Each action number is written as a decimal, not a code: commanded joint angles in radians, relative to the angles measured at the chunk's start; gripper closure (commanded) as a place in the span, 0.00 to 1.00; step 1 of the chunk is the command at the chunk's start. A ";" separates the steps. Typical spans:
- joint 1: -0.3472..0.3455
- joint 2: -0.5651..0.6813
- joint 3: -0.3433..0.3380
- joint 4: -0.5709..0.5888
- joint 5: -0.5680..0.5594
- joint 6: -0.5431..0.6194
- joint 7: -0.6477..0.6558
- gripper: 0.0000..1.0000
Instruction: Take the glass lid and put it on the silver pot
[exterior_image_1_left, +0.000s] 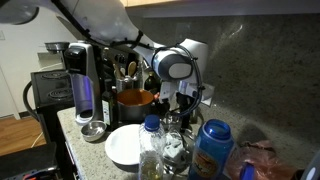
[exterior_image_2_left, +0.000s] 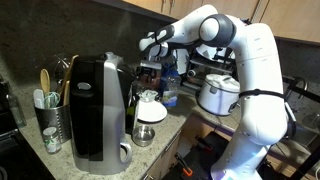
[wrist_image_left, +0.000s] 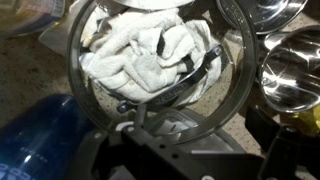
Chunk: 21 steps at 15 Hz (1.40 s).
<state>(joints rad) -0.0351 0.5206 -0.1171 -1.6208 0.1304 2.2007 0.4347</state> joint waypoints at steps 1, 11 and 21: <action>0.046 -0.088 -0.048 -0.132 -0.023 0.080 0.186 0.00; 0.084 -0.057 -0.058 -0.108 -0.069 0.040 0.565 0.00; 0.083 -0.049 -0.059 -0.118 -0.080 0.033 0.715 0.34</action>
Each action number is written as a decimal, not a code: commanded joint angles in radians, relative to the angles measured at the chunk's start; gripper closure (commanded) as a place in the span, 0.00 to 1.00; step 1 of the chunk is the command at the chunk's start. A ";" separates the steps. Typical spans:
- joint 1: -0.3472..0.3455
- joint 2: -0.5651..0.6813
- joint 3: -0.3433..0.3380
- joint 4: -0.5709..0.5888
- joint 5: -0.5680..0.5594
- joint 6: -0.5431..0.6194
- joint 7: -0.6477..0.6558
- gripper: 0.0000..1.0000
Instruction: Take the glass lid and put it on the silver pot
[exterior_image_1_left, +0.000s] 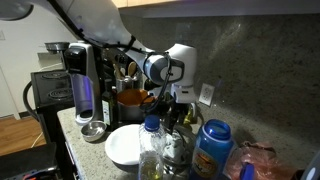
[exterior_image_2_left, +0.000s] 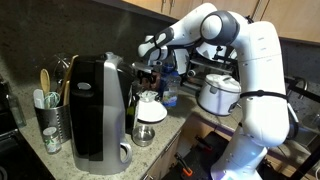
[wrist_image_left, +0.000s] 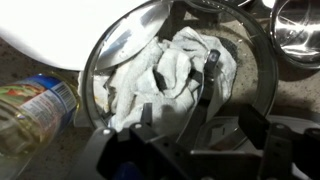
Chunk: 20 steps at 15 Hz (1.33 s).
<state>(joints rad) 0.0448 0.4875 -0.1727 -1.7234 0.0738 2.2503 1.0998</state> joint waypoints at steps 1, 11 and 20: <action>0.002 -0.018 -0.004 -0.019 -0.026 -0.017 0.058 0.42; 0.003 -0.019 -0.006 -0.051 -0.049 0.005 0.098 0.97; 0.048 -0.036 -0.003 0.005 -0.124 -0.069 0.118 0.96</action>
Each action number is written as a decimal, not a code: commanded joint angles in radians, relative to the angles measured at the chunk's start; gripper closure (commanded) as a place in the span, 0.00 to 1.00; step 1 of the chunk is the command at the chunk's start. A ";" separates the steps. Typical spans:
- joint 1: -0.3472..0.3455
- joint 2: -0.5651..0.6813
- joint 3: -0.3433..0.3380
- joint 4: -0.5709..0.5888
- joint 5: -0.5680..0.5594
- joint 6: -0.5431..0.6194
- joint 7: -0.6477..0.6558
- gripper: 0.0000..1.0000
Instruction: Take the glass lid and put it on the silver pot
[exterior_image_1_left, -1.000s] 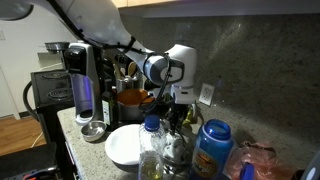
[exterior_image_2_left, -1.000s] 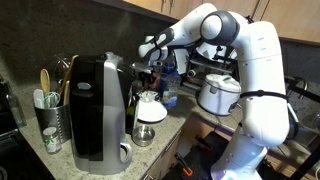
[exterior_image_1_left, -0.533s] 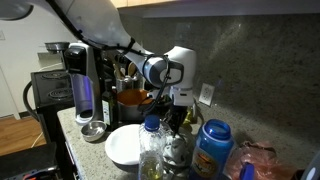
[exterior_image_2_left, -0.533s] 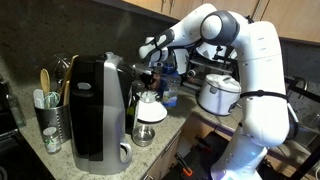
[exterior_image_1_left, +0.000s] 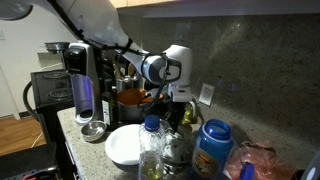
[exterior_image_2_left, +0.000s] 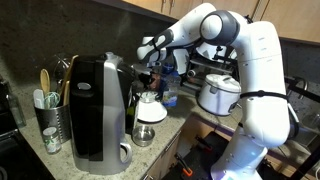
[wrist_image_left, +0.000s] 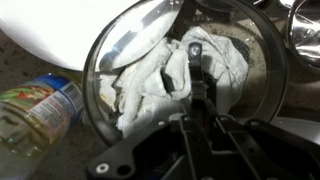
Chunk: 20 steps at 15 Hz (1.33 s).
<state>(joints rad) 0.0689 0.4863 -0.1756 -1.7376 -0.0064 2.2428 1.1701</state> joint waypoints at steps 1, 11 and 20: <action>0.030 -0.037 0.003 0.028 -0.055 -0.078 0.054 0.96; 0.055 -0.081 0.007 0.117 -0.152 -0.255 0.158 0.96; 0.049 -0.143 0.062 0.133 -0.171 -0.215 0.093 0.96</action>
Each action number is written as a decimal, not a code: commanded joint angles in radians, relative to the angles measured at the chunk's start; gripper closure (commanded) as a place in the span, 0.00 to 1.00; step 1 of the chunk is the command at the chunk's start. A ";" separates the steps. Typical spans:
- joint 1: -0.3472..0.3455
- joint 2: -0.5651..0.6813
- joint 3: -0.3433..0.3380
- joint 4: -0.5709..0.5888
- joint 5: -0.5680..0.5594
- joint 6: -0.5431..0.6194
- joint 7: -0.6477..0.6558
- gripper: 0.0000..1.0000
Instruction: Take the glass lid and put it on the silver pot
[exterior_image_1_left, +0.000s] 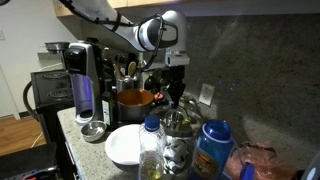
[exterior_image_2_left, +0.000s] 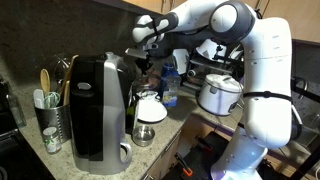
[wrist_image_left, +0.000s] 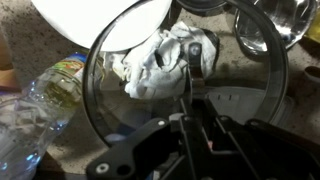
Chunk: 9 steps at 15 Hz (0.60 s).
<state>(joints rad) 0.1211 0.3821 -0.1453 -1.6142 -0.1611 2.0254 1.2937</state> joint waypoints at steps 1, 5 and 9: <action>-0.004 -0.044 0.045 0.015 -0.008 -0.001 -0.058 0.96; -0.012 -0.042 0.096 0.043 0.032 -0.003 -0.190 0.96; -0.017 -0.026 0.121 0.074 0.085 -0.038 -0.343 0.96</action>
<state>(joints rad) 0.1117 0.3649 -0.0532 -1.5893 -0.1041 2.0277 1.0480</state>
